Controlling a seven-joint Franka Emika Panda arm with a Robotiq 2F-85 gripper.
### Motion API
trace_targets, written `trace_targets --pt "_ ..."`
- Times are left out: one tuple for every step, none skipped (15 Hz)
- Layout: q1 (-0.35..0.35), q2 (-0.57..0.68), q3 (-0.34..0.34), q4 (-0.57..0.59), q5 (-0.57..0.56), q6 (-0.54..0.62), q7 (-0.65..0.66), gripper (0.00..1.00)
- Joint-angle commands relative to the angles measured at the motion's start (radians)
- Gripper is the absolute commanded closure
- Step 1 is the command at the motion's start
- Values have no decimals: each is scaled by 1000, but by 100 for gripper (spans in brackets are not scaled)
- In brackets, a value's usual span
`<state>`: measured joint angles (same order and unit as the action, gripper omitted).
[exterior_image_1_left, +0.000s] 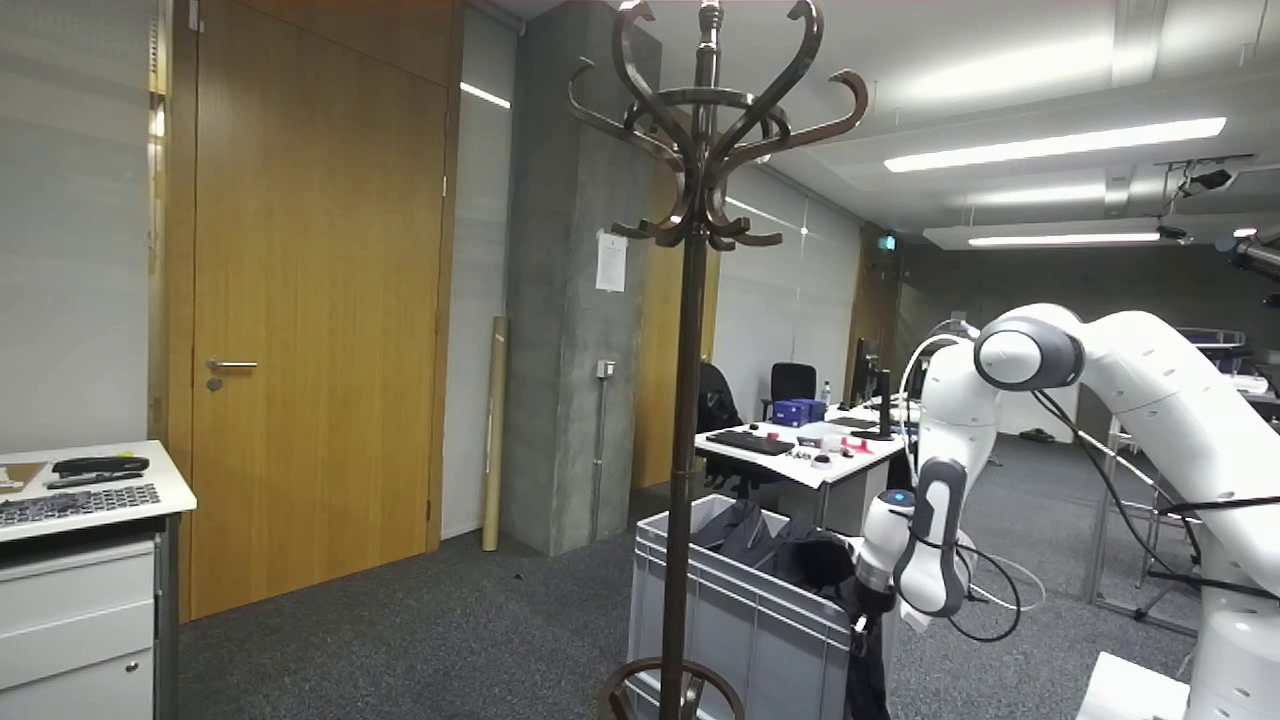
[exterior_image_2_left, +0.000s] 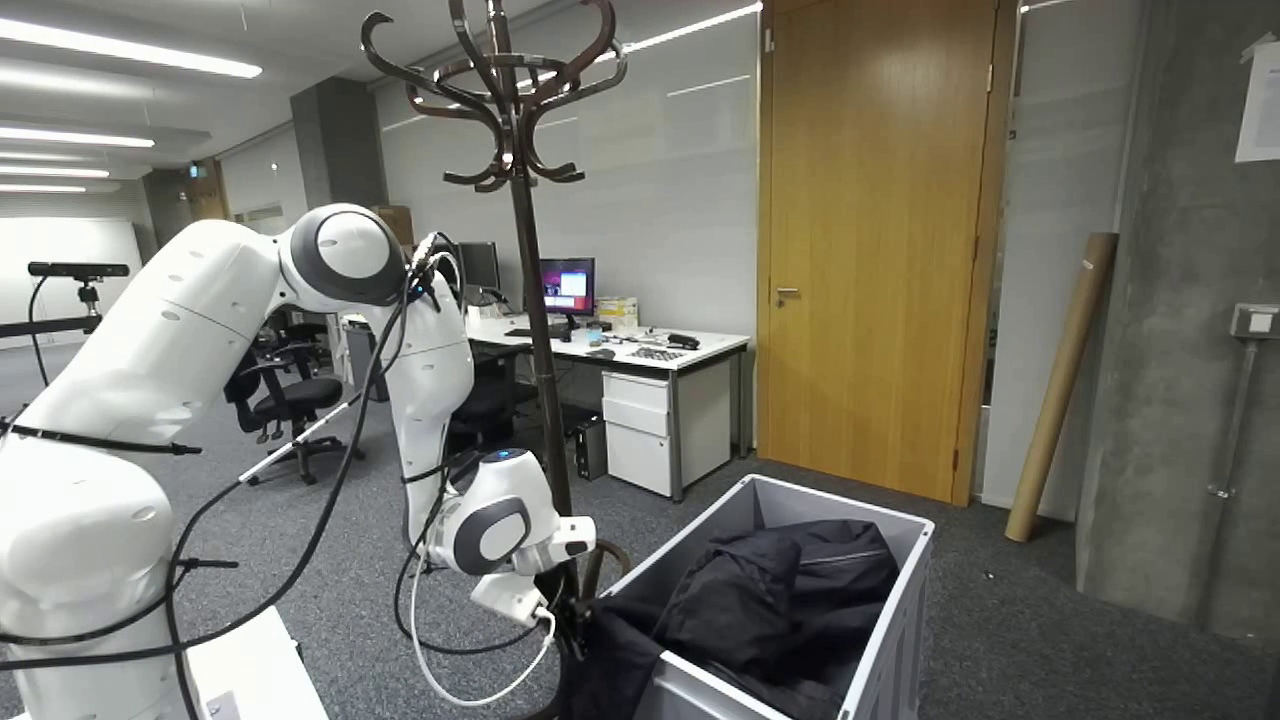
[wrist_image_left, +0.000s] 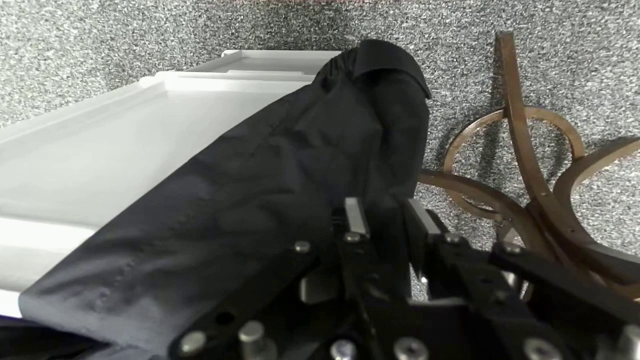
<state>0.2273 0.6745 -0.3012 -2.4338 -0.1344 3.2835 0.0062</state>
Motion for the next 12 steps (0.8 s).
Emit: trace_targets --pt "-11 -29 24 -10 13 -32 -60 100" --pt "-3 -48 22 -19 16 -70 -59 100" --pt "-1 -74 25 -35 16 -104 -57 100" --pt "10 -96 18 -44 15 -146 -50 100" --pt "15 -131 18 -57 13 -211 -41 100" --pt "46 -179 -2 -73 5 -312 -8 100" --pt "70 -210 -18 -79 2 -380 3 100" --pt "92 -250 -36 -85 -27 -466 30 100" --pt "146 -290 -78 -90 -34 -533 45 100" --pt "142 -328 -81 -88 -113 -586 103 100" --pt "159 -368 -94 -83 -168 -644 147 100" --pt "157 -403 -89 -73 -226 -696 196 100"
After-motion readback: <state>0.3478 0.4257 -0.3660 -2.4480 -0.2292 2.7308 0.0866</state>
